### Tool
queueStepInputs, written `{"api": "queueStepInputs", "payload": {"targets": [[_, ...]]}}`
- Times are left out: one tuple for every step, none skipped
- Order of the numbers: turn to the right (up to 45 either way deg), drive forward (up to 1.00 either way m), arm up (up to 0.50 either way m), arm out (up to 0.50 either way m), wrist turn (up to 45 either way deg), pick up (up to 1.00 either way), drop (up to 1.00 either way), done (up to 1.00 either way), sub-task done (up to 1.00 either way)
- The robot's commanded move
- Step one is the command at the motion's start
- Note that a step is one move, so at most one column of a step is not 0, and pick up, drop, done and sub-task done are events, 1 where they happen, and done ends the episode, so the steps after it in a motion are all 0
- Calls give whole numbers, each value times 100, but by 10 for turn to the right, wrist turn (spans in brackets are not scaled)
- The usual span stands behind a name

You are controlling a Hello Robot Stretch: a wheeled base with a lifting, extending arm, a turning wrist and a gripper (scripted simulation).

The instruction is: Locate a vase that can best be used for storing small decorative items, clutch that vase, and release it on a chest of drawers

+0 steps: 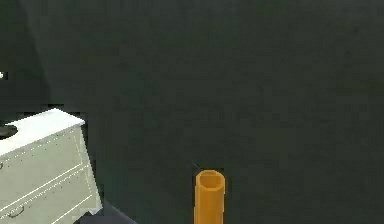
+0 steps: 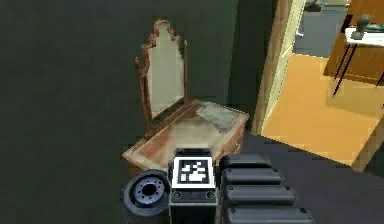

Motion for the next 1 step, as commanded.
{"api": "queueStepInputs", "payload": {"targets": [[-450,0,0,0,0,0,0,0,0]]}}
